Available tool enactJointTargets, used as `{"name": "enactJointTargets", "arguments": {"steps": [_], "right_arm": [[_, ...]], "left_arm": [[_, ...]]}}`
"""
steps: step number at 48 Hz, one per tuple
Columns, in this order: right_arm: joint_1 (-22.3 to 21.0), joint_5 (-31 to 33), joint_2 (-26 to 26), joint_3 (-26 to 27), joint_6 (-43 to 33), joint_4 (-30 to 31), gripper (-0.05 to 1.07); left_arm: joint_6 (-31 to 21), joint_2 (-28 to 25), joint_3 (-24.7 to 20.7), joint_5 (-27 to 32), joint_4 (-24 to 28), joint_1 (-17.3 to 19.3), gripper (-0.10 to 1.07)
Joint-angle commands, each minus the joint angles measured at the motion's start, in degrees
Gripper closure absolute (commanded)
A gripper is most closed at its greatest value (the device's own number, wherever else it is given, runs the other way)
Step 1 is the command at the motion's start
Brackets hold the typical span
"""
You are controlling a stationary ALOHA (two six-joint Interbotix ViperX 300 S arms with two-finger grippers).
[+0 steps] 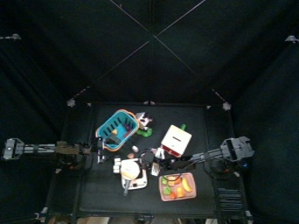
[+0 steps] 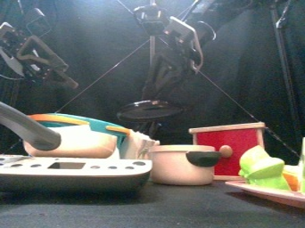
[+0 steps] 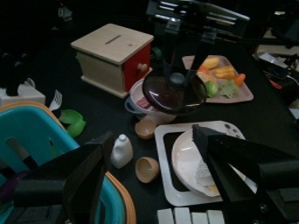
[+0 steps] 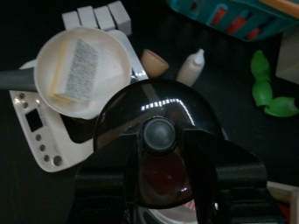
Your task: Place pot lid on pot
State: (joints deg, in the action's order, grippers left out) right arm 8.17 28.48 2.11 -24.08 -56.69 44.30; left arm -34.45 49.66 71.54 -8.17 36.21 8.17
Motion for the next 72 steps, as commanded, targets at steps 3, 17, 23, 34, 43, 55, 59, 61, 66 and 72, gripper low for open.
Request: {"name": "enactJointTargets", "arguments": {"steps": [3, 17, 23, 34, 43, 55, 59, 61, 66, 72], "right_arm": [[-1.7, -0.7, -3.8, -1.9, -0.2, -1.4, 0.37], [-4.1, -4.0, -4.0, -5.7, -0.1, -3.0, 0.37], [-4.7, -4.7, -4.0, -7.1, -0.1, -3.7, 0.37], [-4.7, -4.8, -4.7, -8.1, -0.1, -4.0, 0.38], [-4.8, -4.8, -5.2, -8.5, -0.1, -4.0, 0.38], [-5.0, -5.6, -4.8, -9.1, -0.1, -4.6, 0.38], [-5.2, -5.8, -4.7, -9.1, -0.1, -4.7, 0.38], [-5.3, -6.1, -4.6, -9.0, -0.1, -4.7, 0.38], [-5.4, -6.5, -4.6, -9.1, -0.1, -4.7, 0.38], [-5.5, -6.5, -4.4, -9.2, 0.0, -5.2, 0.38]], "left_arm": [[0.0, -0.1, -0.8, -0.5, -0.4, -0.1, -0.05], [0.0, -0.2, -0.6, -0.4, -0.4, -0.1, -0.05], [0.0, -0.2, -0.5, -0.5, -0.4, 0.0, -0.05], [0.0, -0.2, -0.5, -0.4, -0.4, -0.1, -0.05], [0.0, -0.1, -0.4, -0.4, -0.4, -0.1, -0.05], [0.0, -0.2, -0.4, -0.4, -0.4, -0.1, -0.05], [0.0, -0.2, -0.4, -0.4, -0.4, -0.1, -0.05], [0.0, -0.2, -0.4, -0.4, -0.4, 0.0, -0.05], [0.0, -0.2, -0.4, -0.4, -0.4, 0.0, -0.05], [0.0, -0.1, -0.4, -0.4, -0.4, -0.1, -0.05]]}}
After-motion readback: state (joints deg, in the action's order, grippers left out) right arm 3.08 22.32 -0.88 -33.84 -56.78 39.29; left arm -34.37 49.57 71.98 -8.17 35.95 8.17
